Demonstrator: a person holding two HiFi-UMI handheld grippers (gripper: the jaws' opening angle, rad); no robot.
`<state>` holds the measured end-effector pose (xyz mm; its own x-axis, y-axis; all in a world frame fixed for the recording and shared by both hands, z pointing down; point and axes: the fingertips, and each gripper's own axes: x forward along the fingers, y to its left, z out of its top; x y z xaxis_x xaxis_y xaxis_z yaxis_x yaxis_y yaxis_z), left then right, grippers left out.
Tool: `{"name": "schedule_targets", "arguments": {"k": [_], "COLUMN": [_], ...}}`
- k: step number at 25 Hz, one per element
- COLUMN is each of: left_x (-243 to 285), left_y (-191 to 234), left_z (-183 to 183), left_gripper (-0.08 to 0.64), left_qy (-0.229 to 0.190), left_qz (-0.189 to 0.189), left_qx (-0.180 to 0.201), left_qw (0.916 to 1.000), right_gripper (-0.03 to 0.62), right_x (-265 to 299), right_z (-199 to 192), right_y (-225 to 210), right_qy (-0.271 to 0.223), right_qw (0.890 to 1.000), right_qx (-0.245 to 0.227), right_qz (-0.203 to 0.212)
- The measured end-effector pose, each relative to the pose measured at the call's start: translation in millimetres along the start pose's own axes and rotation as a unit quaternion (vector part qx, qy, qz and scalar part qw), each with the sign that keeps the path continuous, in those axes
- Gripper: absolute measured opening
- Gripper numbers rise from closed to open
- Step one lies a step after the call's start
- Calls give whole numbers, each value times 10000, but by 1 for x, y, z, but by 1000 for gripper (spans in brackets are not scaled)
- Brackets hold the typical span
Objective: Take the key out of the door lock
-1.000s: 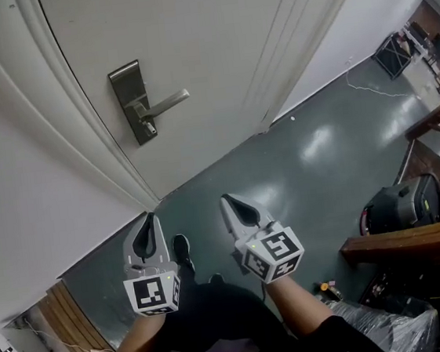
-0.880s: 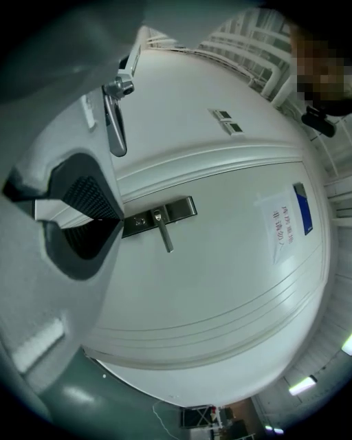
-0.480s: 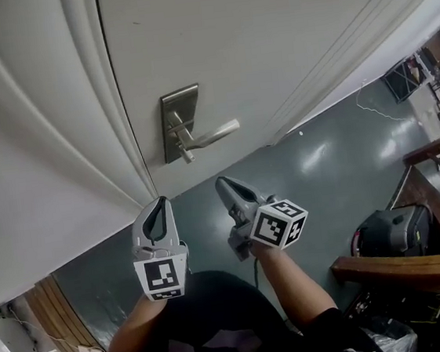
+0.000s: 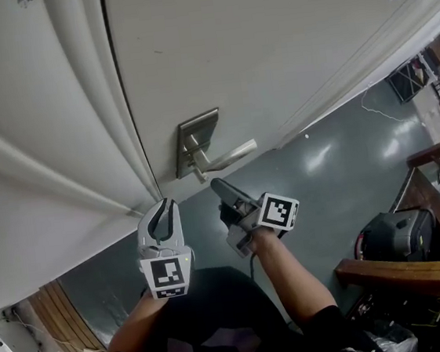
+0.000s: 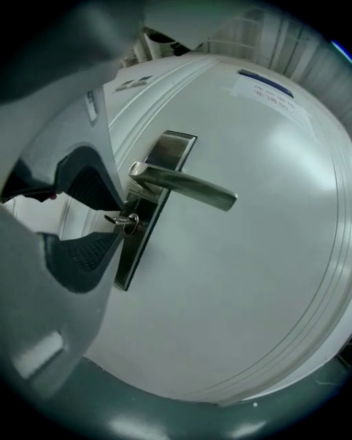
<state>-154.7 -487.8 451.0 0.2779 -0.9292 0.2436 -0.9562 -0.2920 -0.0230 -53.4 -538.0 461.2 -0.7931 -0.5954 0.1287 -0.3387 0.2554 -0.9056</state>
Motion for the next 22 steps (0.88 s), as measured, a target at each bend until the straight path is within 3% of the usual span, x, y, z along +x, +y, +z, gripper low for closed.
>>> {"name": "schedule_targets", "arguments": {"k": [7,13,17,22], "left_x": [9,1,-3,-2], "left_y": [4,7,9,8], "left_z": [-12,-13,-11,-13], "left_gripper": [55,55,55,55], "left_qy": [102,159,171,186], "left_qz": [-79,16,69,29], "left_qx": [1,56,61,-27], "left_qw": [9999,9999,9998,9998], "right_gripper": [95,91,25,20], "right_x": [30,44,47,45], "right_z": [-3,-1,0,-2], "right_y": [-9,-9,-4,-5], "right_qy": [93,63,-3,-26], "right_qw": [9963,9919,9888,9872], "right_qx": [681,994,1187,1324], "right_qz": [508,785,910,893]}}
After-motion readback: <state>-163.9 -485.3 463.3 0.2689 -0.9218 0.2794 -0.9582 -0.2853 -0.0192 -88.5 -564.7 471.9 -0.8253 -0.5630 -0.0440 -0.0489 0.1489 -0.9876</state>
